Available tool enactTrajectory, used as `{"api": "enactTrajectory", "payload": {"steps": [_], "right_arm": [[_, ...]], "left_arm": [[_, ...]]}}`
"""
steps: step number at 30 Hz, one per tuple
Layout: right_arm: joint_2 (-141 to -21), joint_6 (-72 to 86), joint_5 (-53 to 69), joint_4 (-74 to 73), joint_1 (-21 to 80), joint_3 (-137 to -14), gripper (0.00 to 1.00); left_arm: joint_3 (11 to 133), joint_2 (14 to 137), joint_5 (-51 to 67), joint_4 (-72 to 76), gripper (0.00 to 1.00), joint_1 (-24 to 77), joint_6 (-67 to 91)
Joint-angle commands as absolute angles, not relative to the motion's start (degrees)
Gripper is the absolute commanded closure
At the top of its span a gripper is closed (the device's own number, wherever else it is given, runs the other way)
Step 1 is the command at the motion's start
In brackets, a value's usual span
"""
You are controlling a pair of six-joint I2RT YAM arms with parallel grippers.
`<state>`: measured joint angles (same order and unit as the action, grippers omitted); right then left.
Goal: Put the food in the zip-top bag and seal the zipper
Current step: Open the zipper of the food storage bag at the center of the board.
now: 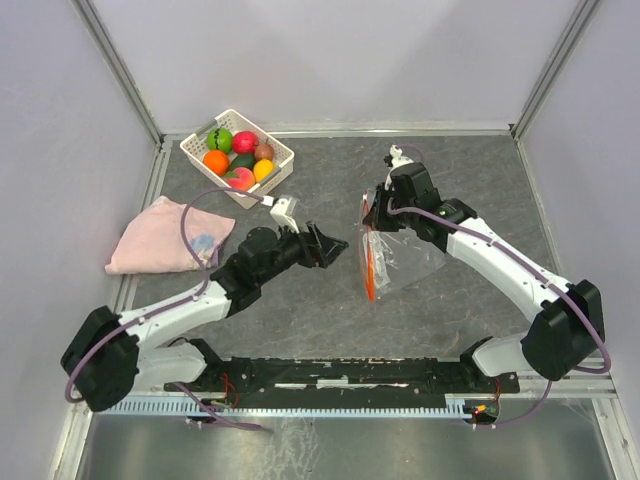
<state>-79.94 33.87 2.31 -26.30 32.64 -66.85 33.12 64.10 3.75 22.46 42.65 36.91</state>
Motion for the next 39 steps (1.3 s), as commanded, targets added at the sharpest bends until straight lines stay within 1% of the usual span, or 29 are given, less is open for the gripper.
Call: {"api": "enactTrajectory", "payload": {"steps": [1,3,10,19,24,27,31,34,36,37,39], "right_arm": [[-79.60,35.84,4.14,-22.21,33.39,-68.37,0.98],[-80.03,35.85,4.51,-22.30,33.59,-68.61,0.98],[-80.52,35.90,4.77,-23.17,33.93,-68.84,0.98],[-80.60,36.38,4.75,-23.21,34.36,-68.68,0.98],[-81.63,36.26,4.62,-22.95,34.50,-68.60,0.98],[-82.34,36.39,4.56,-22.49,34.64,-68.30,0.98],[-82.69,35.39,3.23,-22.52,34.89,-67.92,0.96],[-82.14,34.21,1.51,-23.62,34.96,-67.69,0.91],[-81.36,33.53,0.50,-24.18,35.11,-67.51,0.87],[-81.01,33.18,0.12,-24.32,35.35,-67.39,0.82],[-79.96,32.18,-0.41,-23.99,35.88,-67.01,0.76]], "left_arm": [[36.30,69.03,0.15,30.32,0.20,45.76,36.91],[36.60,71.15,-0.97,31.33,0.23,46.72,36.30],[37.30,77.87,-2.80,35.16,0.28,48.76,35.57],[37.52,83.19,-6.17,36.76,0.44,49.55,34.48],[38.16,86.48,-5.61,38.63,0.49,50.30,34.83],[38.80,87.93,-5.34,39.10,0.59,50.68,35.05],[38.65,87.50,-6.10,39.29,0.79,50.97,35.31],[38.24,86.13,-7.13,38.36,0.95,50.97,35.95],[38.31,84.91,-7.67,36.99,0.97,50.93,36.83],[38.43,84.38,-7.96,36.09,0.97,50.96,37.41],[38.87,83.27,-8.99,33.74,0.97,50.93,38.78]]}}
